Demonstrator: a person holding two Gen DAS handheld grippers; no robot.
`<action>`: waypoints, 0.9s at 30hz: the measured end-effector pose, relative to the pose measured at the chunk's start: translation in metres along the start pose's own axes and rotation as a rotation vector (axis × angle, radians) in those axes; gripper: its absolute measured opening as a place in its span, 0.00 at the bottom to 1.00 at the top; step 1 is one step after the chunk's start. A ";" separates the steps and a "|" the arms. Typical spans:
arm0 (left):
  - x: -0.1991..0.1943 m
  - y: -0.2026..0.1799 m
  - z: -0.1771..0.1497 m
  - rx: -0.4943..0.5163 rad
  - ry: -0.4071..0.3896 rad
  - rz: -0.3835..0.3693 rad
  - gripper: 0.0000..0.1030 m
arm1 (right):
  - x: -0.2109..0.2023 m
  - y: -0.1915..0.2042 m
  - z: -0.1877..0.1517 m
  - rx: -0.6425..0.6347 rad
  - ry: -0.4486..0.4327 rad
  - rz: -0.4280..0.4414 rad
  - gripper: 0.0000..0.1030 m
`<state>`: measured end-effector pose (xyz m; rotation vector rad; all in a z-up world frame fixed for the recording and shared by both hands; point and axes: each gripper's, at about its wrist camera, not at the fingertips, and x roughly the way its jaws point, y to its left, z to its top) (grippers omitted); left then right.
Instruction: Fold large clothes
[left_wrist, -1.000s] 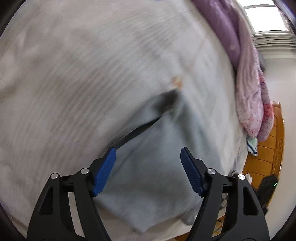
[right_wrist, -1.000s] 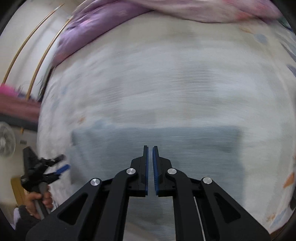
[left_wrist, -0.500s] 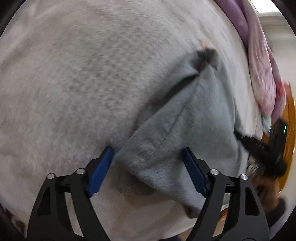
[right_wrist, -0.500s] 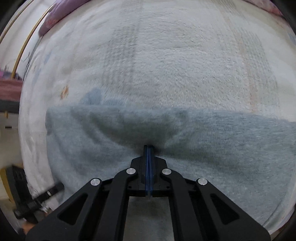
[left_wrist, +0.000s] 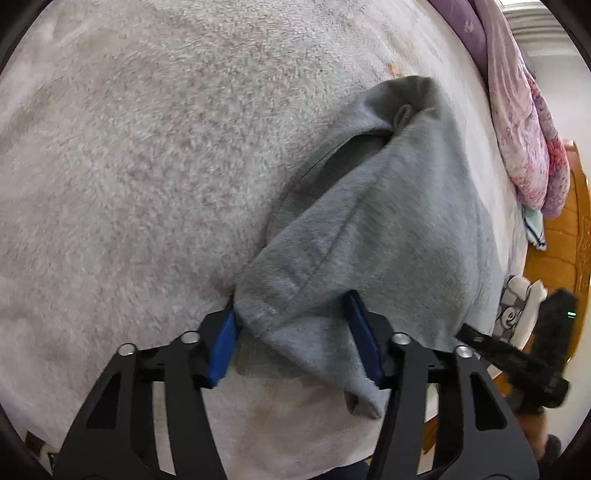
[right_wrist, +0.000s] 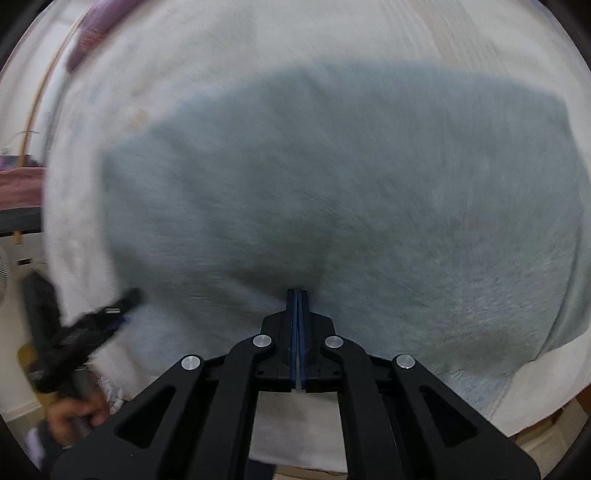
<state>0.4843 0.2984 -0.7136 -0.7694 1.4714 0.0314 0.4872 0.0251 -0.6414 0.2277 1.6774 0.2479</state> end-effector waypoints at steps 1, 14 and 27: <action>-0.001 0.001 0.001 0.006 -0.001 0.008 0.43 | 0.010 -0.006 -0.001 0.013 -0.012 0.019 0.00; -0.031 0.027 -0.004 -0.014 -0.020 -0.043 0.13 | -0.020 -0.011 -0.018 -0.025 -0.128 0.108 0.07; -0.047 0.048 0.008 -0.095 0.020 -0.176 0.13 | -0.009 0.116 -0.097 -0.625 -0.366 0.156 0.58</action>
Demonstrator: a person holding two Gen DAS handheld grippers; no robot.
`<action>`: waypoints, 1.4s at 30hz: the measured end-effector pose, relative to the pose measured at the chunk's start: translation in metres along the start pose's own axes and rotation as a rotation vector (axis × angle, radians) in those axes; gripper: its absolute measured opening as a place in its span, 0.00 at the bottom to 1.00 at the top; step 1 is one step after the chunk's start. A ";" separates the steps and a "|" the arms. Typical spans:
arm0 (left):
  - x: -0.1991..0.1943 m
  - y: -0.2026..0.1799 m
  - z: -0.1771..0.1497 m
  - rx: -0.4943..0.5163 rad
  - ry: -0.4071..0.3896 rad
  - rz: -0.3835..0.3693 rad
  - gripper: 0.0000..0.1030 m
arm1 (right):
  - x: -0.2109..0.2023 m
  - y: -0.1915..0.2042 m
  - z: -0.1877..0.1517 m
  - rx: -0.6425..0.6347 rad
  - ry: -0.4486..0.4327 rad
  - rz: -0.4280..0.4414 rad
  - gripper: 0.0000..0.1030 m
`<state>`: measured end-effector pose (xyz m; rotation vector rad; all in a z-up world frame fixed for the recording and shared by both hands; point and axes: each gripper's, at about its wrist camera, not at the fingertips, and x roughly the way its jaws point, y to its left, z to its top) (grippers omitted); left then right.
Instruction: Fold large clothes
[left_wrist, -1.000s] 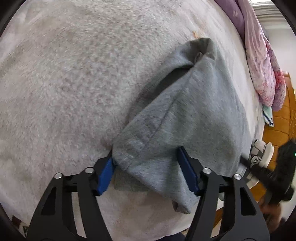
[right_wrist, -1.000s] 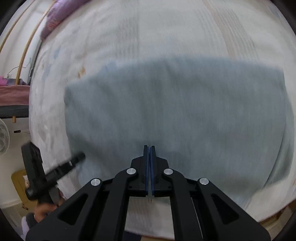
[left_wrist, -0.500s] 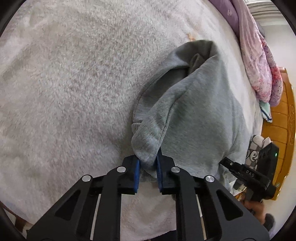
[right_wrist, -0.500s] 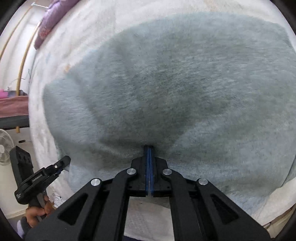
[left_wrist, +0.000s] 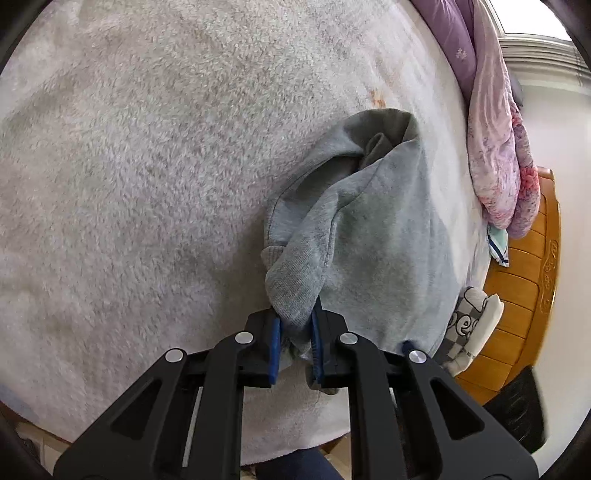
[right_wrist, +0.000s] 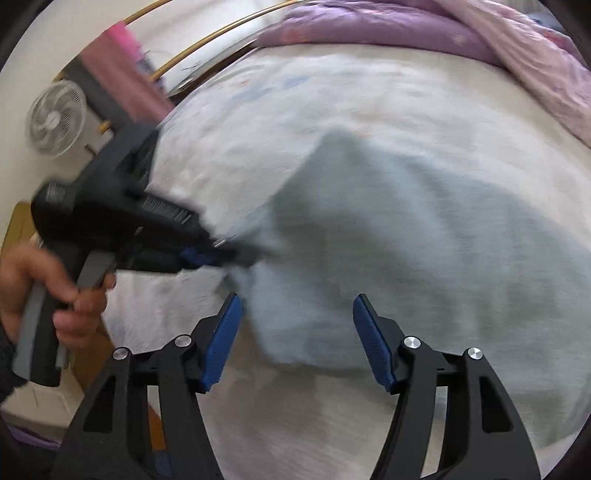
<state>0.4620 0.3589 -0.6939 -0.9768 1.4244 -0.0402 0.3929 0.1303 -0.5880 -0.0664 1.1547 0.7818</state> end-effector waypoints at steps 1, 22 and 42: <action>0.000 0.001 0.001 -0.002 0.007 -0.008 0.13 | 0.011 0.010 -0.003 -0.019 0.007 -0.005 0.59; -0.054 -0.046 0.005 0.056 -0.131 -0.125 0.37 | 0.059 -0.015 0.030 0.153 0.019 -0.050 0.12; 0.090 -0.249 -0.078 0.409 -0.068 0.035 0.69 | -0.146 -0.244 -0.070 1.078 -0.409 0.232 0.09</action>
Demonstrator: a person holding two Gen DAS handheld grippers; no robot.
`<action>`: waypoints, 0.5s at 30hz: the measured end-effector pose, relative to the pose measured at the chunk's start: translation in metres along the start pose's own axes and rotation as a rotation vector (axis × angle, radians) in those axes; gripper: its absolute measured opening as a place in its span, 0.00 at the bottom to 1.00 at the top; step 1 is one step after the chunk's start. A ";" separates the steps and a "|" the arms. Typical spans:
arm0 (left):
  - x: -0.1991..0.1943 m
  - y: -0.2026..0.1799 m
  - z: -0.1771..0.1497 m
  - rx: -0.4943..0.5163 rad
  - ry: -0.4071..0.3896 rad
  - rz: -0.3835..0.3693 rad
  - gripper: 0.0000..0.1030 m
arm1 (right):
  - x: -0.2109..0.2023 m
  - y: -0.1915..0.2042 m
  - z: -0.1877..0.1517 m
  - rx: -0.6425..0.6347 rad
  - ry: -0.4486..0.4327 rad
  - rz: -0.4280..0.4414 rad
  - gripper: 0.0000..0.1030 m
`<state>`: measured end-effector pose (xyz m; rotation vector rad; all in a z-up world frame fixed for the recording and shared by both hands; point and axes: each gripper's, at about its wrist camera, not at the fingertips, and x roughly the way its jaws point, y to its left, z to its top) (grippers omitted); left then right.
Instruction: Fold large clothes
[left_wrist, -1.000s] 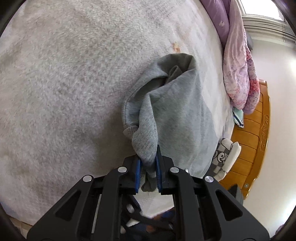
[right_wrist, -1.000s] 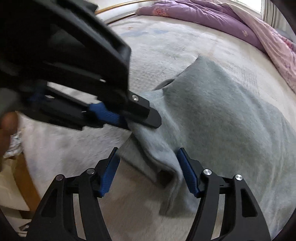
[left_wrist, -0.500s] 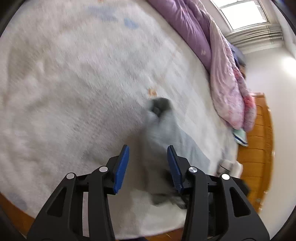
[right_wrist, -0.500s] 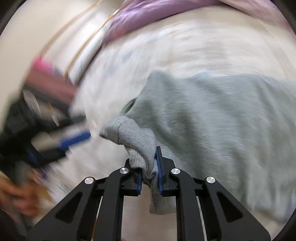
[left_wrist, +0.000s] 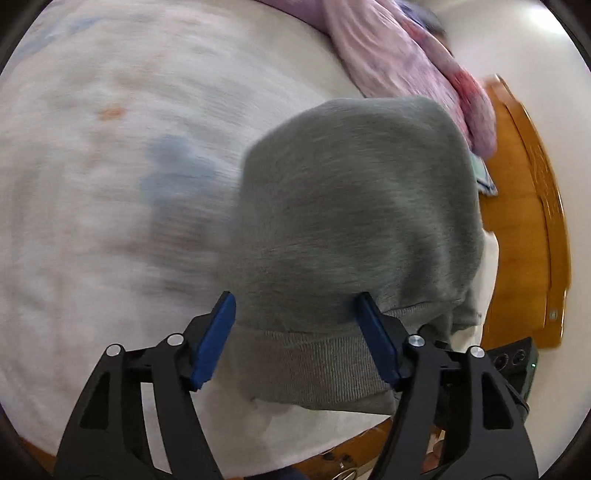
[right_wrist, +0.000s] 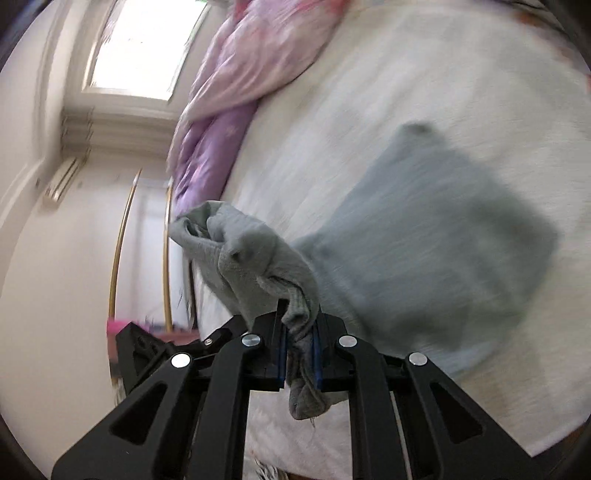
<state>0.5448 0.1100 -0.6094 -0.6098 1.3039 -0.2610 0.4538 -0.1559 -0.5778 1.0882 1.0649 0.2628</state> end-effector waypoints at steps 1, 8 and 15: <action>0.008 -0.007 0.000 0.007 0.013 -0.001 0.69 | -0.005 -0.011 0.005 0.024 -0.017 -0.017 0.09; 0.052 -0.046 -0.002 0.103 0.076 0.077 0.71 | -0.024 -0.079 0.022 0.144 -0.037 -0.191 0.09; 0.099 -0.039 -0.001 0.142 0.172 0.213 0.81 | -0.033 -0.093 0.038 0.207 0.030 -0.301 0.20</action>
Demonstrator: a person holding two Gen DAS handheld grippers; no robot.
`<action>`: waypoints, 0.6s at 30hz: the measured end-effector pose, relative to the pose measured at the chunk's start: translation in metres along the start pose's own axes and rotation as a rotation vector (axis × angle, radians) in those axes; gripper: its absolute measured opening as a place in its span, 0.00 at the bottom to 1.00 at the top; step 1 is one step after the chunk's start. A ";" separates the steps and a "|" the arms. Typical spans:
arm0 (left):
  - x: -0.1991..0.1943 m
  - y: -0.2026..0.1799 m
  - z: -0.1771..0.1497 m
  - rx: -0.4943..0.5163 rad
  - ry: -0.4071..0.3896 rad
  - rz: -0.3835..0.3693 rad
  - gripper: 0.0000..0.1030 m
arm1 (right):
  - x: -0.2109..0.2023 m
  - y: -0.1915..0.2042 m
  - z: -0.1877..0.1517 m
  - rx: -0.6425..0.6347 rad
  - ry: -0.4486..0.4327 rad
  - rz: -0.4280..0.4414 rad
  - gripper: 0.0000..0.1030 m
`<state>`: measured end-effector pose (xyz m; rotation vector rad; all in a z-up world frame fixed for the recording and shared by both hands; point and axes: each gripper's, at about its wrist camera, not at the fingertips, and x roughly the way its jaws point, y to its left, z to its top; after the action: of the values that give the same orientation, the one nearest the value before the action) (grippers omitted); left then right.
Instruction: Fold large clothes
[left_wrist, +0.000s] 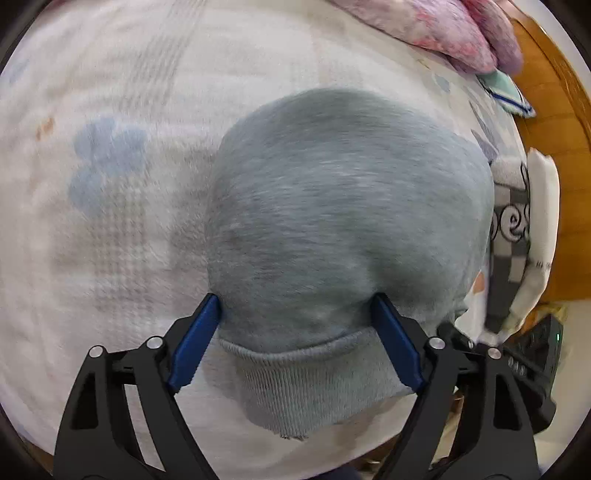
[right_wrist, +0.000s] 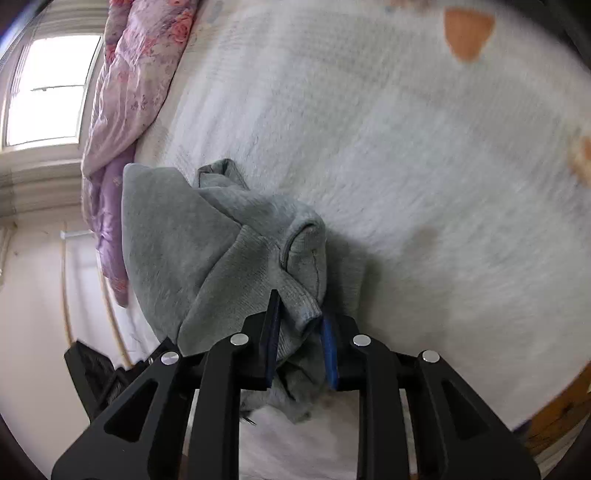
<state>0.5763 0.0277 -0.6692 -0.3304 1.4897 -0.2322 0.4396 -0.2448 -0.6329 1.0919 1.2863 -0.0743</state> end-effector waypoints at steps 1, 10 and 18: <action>0.002 0.001 0.001 -0.010 0.007 -0.008 0.81 | -0.007 0.001 0.001 -0.025 -0.003 -0.028 0.20; 0.009 -0.001 0.001 -0.002 0.023 -0.016 0.82 | -0.024 0.111 0.017 -0.481 -0.065 0.007 0.20; 0.016 0.013 0.003 -0.034 0.066 -0.095 0.86 | 0.083 0.087 0.054 -0.454 0.167 -0.137 0.06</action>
<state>0.5796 0.0346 -0.6884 -0.4250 1.5456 -0.2963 0.5593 -0.1928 -0.6518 0.6302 1.4387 0.2021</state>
